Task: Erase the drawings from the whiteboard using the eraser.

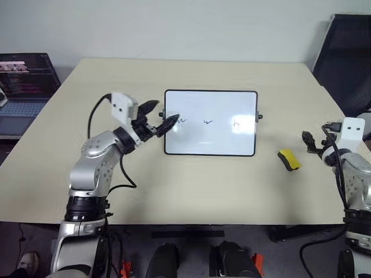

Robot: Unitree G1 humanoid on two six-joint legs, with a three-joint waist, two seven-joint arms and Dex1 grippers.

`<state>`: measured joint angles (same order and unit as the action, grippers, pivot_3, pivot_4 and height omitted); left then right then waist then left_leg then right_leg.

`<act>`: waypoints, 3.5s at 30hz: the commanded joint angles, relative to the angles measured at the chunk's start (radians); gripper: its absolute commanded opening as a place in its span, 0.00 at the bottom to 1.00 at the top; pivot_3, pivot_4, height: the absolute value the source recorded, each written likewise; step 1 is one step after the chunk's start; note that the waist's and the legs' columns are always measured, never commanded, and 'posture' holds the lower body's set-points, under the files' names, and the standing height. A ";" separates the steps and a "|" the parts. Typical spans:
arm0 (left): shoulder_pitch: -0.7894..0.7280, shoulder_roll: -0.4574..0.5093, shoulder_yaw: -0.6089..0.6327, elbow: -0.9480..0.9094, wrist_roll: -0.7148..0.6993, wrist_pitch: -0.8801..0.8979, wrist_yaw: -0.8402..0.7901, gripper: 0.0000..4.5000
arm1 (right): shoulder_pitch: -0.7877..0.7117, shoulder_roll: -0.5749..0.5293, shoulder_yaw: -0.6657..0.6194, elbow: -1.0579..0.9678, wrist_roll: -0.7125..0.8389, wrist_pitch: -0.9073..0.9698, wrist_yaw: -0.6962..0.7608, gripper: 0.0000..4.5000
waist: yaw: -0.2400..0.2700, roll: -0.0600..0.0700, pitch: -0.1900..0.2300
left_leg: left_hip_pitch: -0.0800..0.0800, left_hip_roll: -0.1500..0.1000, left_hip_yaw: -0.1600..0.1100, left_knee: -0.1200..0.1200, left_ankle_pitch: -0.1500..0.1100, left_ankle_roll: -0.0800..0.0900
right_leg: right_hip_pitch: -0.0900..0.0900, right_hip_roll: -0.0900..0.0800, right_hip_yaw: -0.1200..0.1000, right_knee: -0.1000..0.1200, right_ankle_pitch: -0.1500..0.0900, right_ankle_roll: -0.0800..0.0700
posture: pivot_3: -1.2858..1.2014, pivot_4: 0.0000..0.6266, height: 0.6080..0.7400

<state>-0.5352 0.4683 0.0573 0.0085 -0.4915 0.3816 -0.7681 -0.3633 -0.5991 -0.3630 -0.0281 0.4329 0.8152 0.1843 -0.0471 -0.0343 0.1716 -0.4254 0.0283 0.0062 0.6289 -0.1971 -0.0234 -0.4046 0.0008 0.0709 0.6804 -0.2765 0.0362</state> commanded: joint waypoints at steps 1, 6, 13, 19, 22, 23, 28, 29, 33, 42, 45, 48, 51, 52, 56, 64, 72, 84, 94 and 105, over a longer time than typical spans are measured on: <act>-0.018 0.003 -0.060 -0.053 -0.053 0.032 -0.138 1.00 | -0.006 -0.031 -0.016 -0.120 0.075 0.144 0.042 0.99 | -0.002 0.000 0.000 | 0.000 0.000 0.000 0.000 0.000 0.000 | 0.000 0.000 0.000 0.000 0.000 0.000 | 0.52 0.24 1.00; -0.016 0.017 -0.151 -0.046 -0.053 0.040 -0.315 1.00 | -0.006 -0.032 -0.030 -0.159 0.122 0.250 0.074 0.99 | -0.002 0.000 0.000 | 0.000 0.000 0.000 0.000 0.000 0.000 | 0.000 0.000 0.000 0.000 -0.001 0.002 | 0.52 0.24 1.00; -0.002 0.018 -0.220 0.038 0.018 -0.055 -0.454 1.00 | 0.042 -0.020 0.001 -0.151 0.117 0.256 0.112 0.99 | -0.001 0.000 0.000 | -0.001 -0.001 0.000 0.000 0.000 0.000 | 0.000 0.000 -0.001 -0.001 -0.002 0.003 | 0.52 0.24 1.00; -0.014 -0.006 -0.214 0.073 0.042 -0.092 -0.465 1.00 | 0.056 -0.025 0.027 -0.124 0.082 0.215 0.143 0.99 | -0.001 0.000 0.000 | -0.001 0.000 0.000 0.000 0.000 0.000 | 0.000 0.000 0.000 -0.001 -0.002 0.003 | 0.52 0.24 1.00; -0.014 -0.012 -0.208 0.087 0.057 -0.114 -0.461 1.00 | 0.047 -0.020 0.042 -0.095 0.064 0.190 0.154 0.99 | 0.000 0.000 0.000 | -0.001 0.000 0.000 0.000 0.000 0.000 | 0.000 0.000 0.000 -0.001 -0.002 0.004 | 0.52 0.24 1.00; -0.011 -0.010 -0.204 0.091 0.058 -0.117 -0.463 1.00 | 0.039 -0.020 0.051 -0.078 0.056 0.177 0.161 0.99 | -0.001 0.000 0.000 | -0.001 0.000 0.000 0.000 0.000 0.000 | 0.000 0.000 0.000 -0.001 -0.002 0.004 | 0.52 0.24 1.00; -0.004 -0.003 -0.195 0.101 0.061 -0.129 -0.468 1.00 | 0.006 -0.016 0.077 -0.016 0.034 0.142 0.183 0.99 | -0.001 0.000 0.000 | -0.001 0.000 0.000 0.000 0.000 0.000 | 0.000 0.000 0.000 -0.001 -0.002 0.004 | 0.52 0.24 1.00; -0.004 -0.003 -0.194 0.102 0.063 -0.130 -0.467 1.00 | -0.001 -0.015 0.082 0.000 0.029 0.133 0.188 0.99 | -0.001 0.000 0.000 | -0.001 0.000 0.000 0.000 0.000 0.000 | 0.000 0.000 0.000 -0.001 -0.002 0.004 | 0.52 0.24 1.00; 0.001 -0.001 -0.193 0.101 0.067 -0.134 -0.462 1.00 | -0.023 -0.019 0.096 0.057 0.007 0.098 0.211 0.99 | -0.001 0.000 0.000 | -0.001 0.000 0.000 0.000 0.000 0.000 | 0.000 0.000 0.000 -0.001 -0.002 0.003 | 0.52 0.24 1.00; 0.001 0.001 -0.184 0.102 0.070 -0.137 -0.450 1.00 | -0.039 -0.022 0.100 0.084 -0.003 0.087 0.228 0.99 | 0.000 0.000 0.000 | -0.001 0.000 0.000 0.000 0.000 0.000 | 0.000 0.000 0.000 -0.001 -0.002 0.003 | 0.52 0.24 1.00; -0.002 0.001 -0.184 0.104 0.070 -0.137 -0.449 1.00 | -0.036 -0.023 0.098 0.087 -0.008 0.087 0.234 0.99 | 0.000 0.000 0.000 | -0.001 0.000 0.000 0.000 0.000 0.000 | 0.000 0.000 0.000 -0.001 -0.002 0.003 | 0.52 0.24 1.00; -0.012 -0.001 -0.185 0.113 0.072 -0.139 -0.447 1.00 | -0.032 -0.020 0.088 0.088 -0.009 0.098 0.234 0.86 | 0.000 0.000 0.000 | -0.001 0.000 0.000 0.000 0.000 0.000 | 0.000 0.000 0.000 -0.001 -0.002 0.003 | 0.52 0.24 1.00; -0.018 -0.003 -0.185 0.117 0.072 -0.138 -0.445 1.00 | -0.027 -0.015 0.083 0.085 -0.008 0.105 0.231 0.62 | 0.000 0.000 0.000 | -0.001 0.000 0.000 0.000 0.000 0.000 | 0.000 0.000 0.000 -0.001 -0.002 0.003 | 0.52 0.24 1.00; -0.021 -0.004 -0.185 0.118 0.073 -0.139 -0.445 1.00 | -0.023 -0.015 0.084 0.084 -0.010 0.103 0.232 0.54 | 0.000 0.000 0.000 | -0.001 0.000 0.000 0.000 0.000 0.000 | 0.000 0.000 0.000 -0.001 -0.002 0.003 | 0.52 0.24 1.00; -0.032 -0.006 -0.184 0.126 0.074 -0.141 -0.444 1.00 | -0.015 -0.012 0.087 0.081 -0.012 0.101 0.231 0.24 | 0.000 0.000 0.000 | -0.001 0.000 0.000 0.001 0.000 0.000 | 0.000 0.000 0.000 -0.001 -0.002 0.003 | 0.52 0.24 1.00; -0.042 -0.005 -0.180 0.134 0.073 -0.140 -0.439 1.00 | -0.024 -0.012 0.085 0.093 -0.012 0.097 0.234 0.20 | 0.000 0.000 0.000 | -0.001 0.000 0.000 0.001 0.000 0.000 | 0.000 0.000 -0.001 -0.001 -0.002 0.003 | 0.52 0.24 1.00; -0.038 -0.009 -0.175 0.114 0.074 -0.133 -0.413 1.00 | -0.042 -0.014 0.090 0.071 -0.054 0.028 0.197 0.20 | 0.000 0.000 0.000 | -0.001 0.000 0.000 0.001 0.000 0.000 | 0.000 0.000 0.000 -0.001 -0.002 0.003 | 0.52 0.24 1.00; -0.025 -0.160 -0.166 0.065 0.264 -0.200 0.016 1.00 | -0.189 0.052 0.226 -0.056 -0.248 -0.293 0.097 0.20 | 0.004 0.000 0.000 | -0.002 0.000 -0.001 0.000 0.000 0.000 | 0.000 0.000 -0.001 -0.001 -0.001 0.001 | 0.52 0.24 1.00; 0.050 -0.233 -0.206 0.046 0.331 -0.203 0.135 1.00 | -0.319 0.162 0.323 0.045 -0.293 -0.387 0.126 0.20 | 0.009 0.000 0.000 | -0.001 0.000 -0.001 0.001 0.000 0.000 | 0.000 -0.001 -0.001 0.000 0.000 0.000 | 0.52 0.24 1.00; 0.054 -0.217 -0.179 0.043 0.339 -0.203 0.156 1.00 | -0.374 0.276 0.405 0.119 -0.314 -0.435 0.168 0.20 | 0.011 0.000 0.000 | -0.001 0.000 -0.001 0.001 0.000 0.000 | 0.000 -0.001 -0.001 0.000 0.000 0.000 | 0.52 0.24 1.00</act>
<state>-0.4647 0.2439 -0.1458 0.1017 -0.1497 0.1877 -0.6204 -0.7201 -0.3222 0.0472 0.1136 0.1280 0.3984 0.3496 -0.0359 -0.0339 0.1720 -0.4268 0.0283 0.0047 0.6295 -0.1972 -0.0233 -0.4051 -0.0005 0.0697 0.6804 -0.2763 0.0360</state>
